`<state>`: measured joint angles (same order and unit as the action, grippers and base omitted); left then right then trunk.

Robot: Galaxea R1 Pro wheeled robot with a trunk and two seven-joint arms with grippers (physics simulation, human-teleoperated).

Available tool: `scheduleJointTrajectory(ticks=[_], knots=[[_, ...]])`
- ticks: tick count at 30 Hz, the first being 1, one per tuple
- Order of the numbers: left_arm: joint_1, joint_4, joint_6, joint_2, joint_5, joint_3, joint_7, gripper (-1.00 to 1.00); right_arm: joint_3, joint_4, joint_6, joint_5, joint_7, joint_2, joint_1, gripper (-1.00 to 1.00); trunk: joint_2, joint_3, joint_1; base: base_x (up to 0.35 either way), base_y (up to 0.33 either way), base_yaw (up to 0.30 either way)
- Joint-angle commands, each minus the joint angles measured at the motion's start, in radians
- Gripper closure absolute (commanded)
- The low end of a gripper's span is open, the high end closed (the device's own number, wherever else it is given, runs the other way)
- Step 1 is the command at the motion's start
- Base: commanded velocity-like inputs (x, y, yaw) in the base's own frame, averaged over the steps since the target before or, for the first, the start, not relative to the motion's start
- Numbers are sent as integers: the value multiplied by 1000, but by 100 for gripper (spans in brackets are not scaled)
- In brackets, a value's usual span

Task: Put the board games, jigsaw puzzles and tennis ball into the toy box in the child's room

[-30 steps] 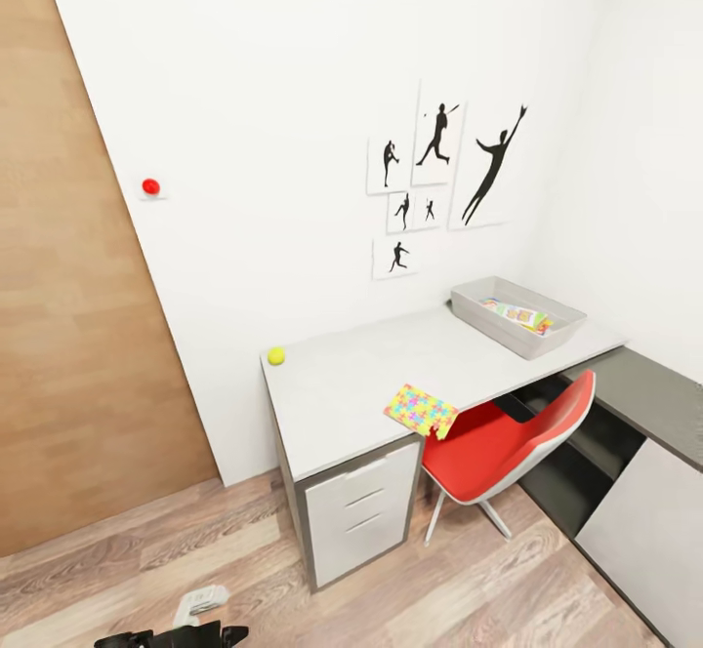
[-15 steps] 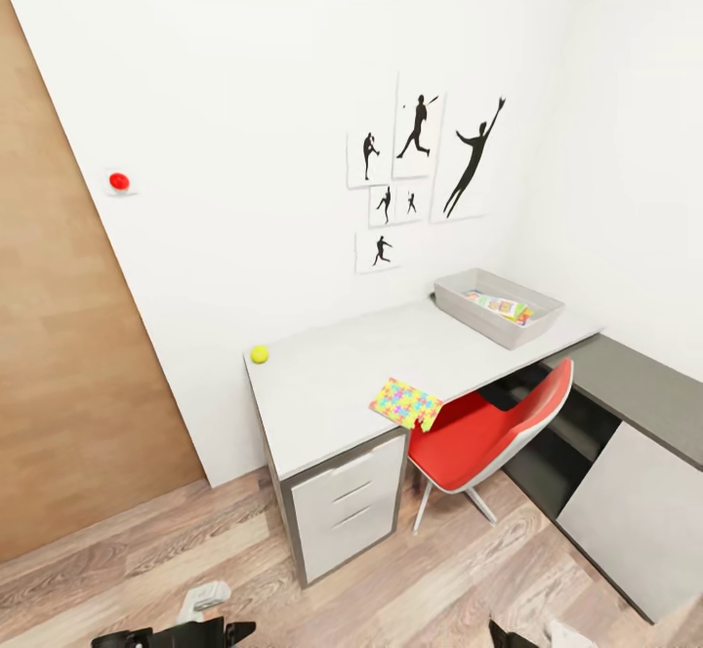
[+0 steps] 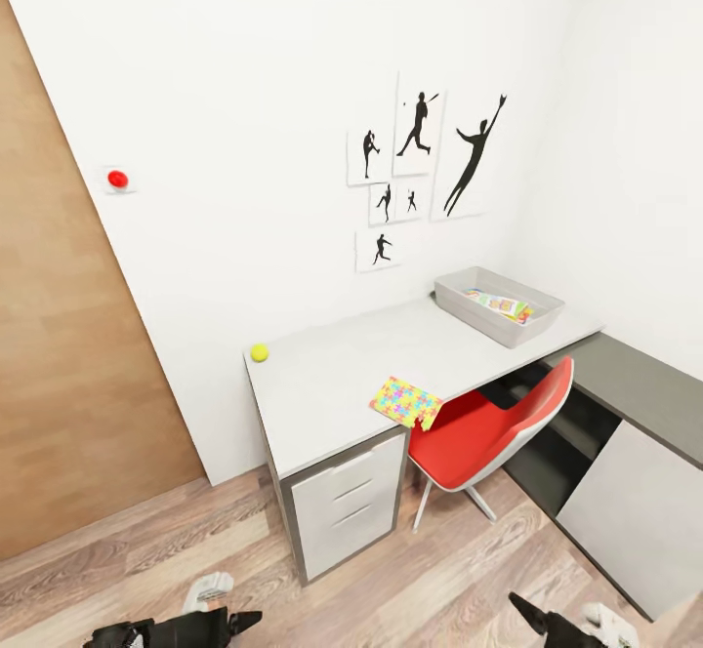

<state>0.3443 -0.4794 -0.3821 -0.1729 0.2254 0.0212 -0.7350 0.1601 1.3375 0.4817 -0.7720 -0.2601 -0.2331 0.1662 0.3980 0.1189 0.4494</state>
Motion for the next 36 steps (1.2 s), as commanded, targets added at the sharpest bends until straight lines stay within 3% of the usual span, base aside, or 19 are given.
scheduleJointTrajectory(ticks=[1,4,6,8,11,16,19,24,30,34,36], knots=[[3,-7,-10,1,5,2,-5,-100,26,4,22,-8,-21,0,0,-100,2,2,1,0,0,0],[14,-62,-24,10,5,9,-10,-100,161,25,120,-38,-175,-1,-1,-100,2,2,1,0,0,0],[18,-91,-45,27,9,11,-8,-100,222,34,174,-48,-260,-1,-2,-100,2,2,1,0,0,0],[35,-122,-86,69,23,11,-2,-100,294,40,229,-55,-351,-2,-5,-100,2,2,1,0,0,0],[79,-139,-117,148,52,11,8,-100,376,42,269,-61,-426,1,-13,-100,2,2,1,0,0,0],[128,-144,-125,226,66,12,44,-100,439,42,284,-67,-459,1,-17,-100,2,2,1,0,0,0],[141,-145,-124,245,85,25,67,-100,488,35,287,-97,-481,1,-17,-100,2,2,1,0,0,0],[147,-142,-117,272,149,47,125,-100,531,30,290,-120,-494,-2,-17,-100,2,2,1,0,0,0],[148,-138,-47,292,174,52,213,-100,554,29,296,-125,-496,-2,-17,-100,2,2,1,0,0,0],[148,-129,-28,302,189,56,221,-100,556,27,297,-125,-496,-2,-17,-100,2,2,1,0,0,0],[148,-124,-25,304,229,61,219,-100,557,19,297,-125,-496,-3,-17,-100,2,2,1,0,0,0]])
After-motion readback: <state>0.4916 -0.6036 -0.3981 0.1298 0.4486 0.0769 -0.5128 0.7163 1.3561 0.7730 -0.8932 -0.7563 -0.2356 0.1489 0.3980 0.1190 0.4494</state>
